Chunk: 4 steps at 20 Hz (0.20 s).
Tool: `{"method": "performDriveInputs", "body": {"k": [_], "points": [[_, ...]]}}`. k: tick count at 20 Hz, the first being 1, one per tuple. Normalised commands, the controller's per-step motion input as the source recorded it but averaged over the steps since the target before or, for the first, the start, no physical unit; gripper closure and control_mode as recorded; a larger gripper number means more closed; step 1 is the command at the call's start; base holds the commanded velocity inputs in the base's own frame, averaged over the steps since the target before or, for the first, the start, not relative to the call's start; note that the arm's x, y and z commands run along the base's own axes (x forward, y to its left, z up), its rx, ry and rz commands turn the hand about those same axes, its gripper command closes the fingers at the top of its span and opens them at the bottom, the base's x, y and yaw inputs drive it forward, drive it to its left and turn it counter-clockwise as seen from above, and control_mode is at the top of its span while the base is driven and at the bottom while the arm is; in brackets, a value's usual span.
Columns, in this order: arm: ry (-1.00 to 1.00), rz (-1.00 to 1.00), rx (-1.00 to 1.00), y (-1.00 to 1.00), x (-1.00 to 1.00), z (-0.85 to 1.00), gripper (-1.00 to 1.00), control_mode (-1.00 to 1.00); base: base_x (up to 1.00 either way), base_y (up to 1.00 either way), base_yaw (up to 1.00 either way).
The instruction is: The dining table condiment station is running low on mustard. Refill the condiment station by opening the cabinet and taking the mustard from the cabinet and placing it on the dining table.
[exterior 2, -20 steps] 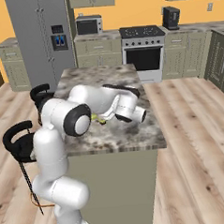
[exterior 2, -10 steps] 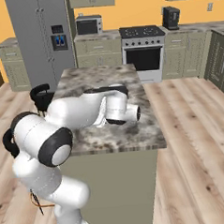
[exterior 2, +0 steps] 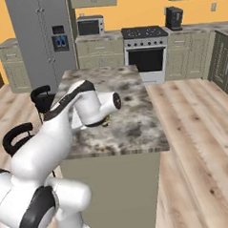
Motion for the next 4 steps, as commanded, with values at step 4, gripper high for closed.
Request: {"method": "performDriveInputs", "body": {"k": [4], "points": [[-0.51, 0.00, -0.26, 0.36, -0.83, 0.43, -1.00, -1.00, 0.00, 0.00, 0.00]]}}
